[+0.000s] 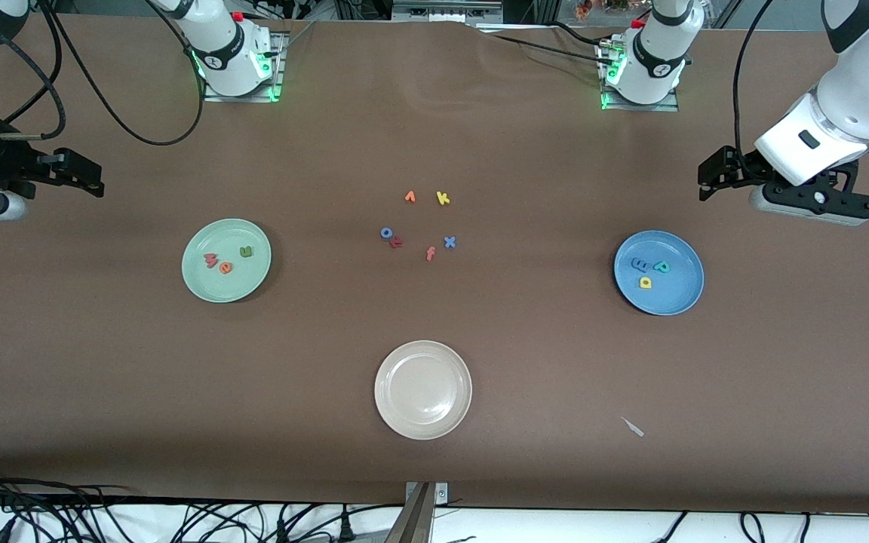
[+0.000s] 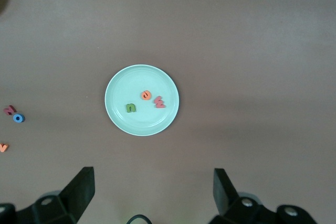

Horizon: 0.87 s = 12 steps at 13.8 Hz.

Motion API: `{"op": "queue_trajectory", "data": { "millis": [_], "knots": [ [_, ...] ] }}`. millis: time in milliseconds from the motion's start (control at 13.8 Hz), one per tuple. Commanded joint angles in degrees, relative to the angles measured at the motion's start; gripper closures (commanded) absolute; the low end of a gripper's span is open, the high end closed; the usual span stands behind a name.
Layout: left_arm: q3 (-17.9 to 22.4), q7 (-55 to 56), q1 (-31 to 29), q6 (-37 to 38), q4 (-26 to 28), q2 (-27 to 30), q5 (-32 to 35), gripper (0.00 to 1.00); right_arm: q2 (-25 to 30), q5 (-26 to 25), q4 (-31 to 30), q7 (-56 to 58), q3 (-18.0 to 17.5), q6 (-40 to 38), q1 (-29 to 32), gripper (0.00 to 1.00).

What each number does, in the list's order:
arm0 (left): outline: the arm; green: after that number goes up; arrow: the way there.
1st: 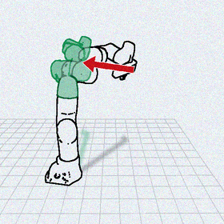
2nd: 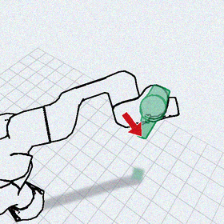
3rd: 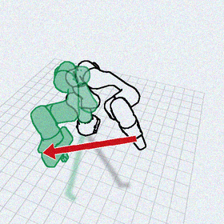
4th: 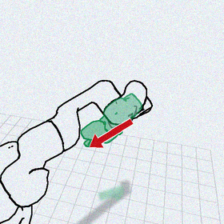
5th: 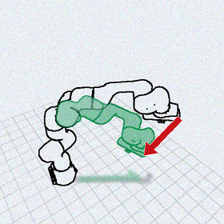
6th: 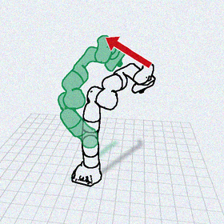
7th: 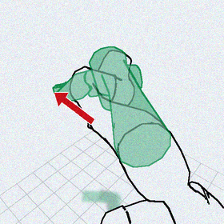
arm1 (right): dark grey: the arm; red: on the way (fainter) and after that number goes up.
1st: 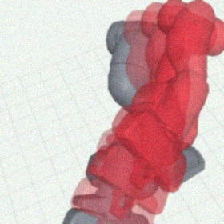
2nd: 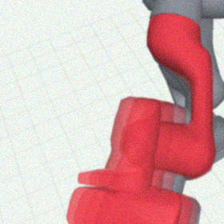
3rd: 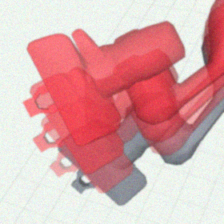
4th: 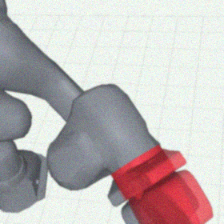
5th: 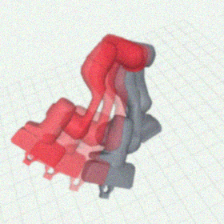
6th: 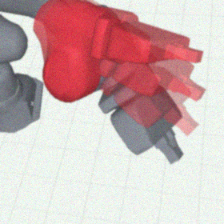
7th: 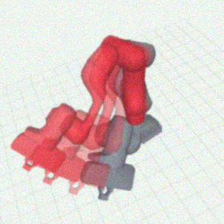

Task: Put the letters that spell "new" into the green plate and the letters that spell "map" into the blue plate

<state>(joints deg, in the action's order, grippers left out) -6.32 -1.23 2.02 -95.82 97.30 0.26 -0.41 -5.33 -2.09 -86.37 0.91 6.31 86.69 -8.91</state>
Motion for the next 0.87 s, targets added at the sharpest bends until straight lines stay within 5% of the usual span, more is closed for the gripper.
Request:
{"op": "queue_trajectory", "data": {
  "millis": [0, 795],
  "knots": [
    [-0.18, -0.79, -0.35, 0.55, 0.17, 0.7, -1.0, 0.0, -0.64, -0.64, 1.47, 0.76, -0.16, -0.38, 0.03, 0.0],
    [-0.18, -0.79, -0.35, 0.55, 0.17, 0.7, -1.0, 0.0, -0.56, -0.28, 1.47, 0.76, -0.16, 0.14, 0.12, 0.0]
  ]
}}
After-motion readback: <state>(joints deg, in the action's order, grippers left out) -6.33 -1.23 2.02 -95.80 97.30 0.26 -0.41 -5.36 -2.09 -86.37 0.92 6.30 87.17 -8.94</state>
